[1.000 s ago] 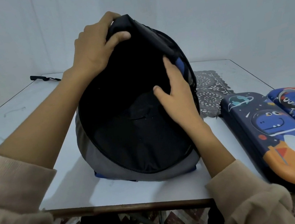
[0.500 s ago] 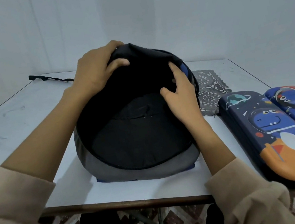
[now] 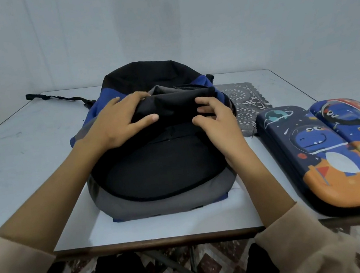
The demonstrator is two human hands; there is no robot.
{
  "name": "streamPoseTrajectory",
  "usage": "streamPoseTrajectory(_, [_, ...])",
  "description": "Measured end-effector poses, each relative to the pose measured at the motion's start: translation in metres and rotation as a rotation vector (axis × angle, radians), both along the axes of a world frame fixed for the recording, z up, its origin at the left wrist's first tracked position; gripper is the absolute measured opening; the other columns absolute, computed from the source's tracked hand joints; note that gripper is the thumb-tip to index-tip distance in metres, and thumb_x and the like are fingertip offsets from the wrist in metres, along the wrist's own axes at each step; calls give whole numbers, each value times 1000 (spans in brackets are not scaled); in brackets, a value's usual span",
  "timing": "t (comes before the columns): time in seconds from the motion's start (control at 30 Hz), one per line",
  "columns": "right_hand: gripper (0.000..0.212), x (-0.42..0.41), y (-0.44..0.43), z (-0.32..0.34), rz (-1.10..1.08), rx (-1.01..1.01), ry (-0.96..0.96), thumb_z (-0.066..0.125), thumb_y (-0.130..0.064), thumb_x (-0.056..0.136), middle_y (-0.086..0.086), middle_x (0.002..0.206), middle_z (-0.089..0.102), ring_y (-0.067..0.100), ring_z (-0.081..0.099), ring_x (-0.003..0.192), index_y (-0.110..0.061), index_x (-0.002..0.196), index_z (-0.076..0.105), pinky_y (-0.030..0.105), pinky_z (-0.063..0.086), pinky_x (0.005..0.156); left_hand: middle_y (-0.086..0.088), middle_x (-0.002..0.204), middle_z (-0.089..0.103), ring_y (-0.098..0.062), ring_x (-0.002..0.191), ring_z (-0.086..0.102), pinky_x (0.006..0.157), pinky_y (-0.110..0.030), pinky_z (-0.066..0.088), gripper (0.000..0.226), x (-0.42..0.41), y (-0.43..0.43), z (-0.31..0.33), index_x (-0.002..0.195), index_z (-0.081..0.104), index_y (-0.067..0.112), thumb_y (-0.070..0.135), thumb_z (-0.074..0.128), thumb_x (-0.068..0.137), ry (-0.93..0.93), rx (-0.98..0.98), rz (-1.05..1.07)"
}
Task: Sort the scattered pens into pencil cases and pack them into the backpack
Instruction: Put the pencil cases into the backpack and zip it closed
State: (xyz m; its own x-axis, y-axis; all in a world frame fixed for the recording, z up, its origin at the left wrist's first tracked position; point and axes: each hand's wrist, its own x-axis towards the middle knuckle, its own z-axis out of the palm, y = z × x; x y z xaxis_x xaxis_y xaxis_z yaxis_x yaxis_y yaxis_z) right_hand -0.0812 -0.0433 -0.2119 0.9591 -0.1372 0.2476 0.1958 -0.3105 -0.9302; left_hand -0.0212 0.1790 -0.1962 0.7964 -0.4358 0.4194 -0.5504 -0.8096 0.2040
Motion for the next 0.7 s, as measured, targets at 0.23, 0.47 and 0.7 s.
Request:
streamPoseTrajectory(0.23, [44,-16,0,3,41,104,-6,59,-11,89,-6,123,58,-4,59,95,-28,129,57,23,49,90,6,138,53,-10,126,47,111,-44,32,50,-15,-40,-7,140,45,20,49,38,99,-80,-218,-115])
streamPoseTrajectory(0.47, [43,-50,-21,31,50,201,-83,59,-8,89,-8,124,58,-7,58,101,-27,127,59,22,49,95,8,127,58,-3,120,52,104,-25,41,40,-43,-110,11,132,53,16,37,39,101,63,-677,-268])
streamPoseTrajectory(0.7, [33,-81,-82,60,6,154,-155,59,-6,90,-1,122,64,3,58,115,-21,118,66,27,48,100,1,122,61,-8,117,56,101,-24,45,32,-87,-194,30,126,55,12,30,42,103,351,-1035,-421])
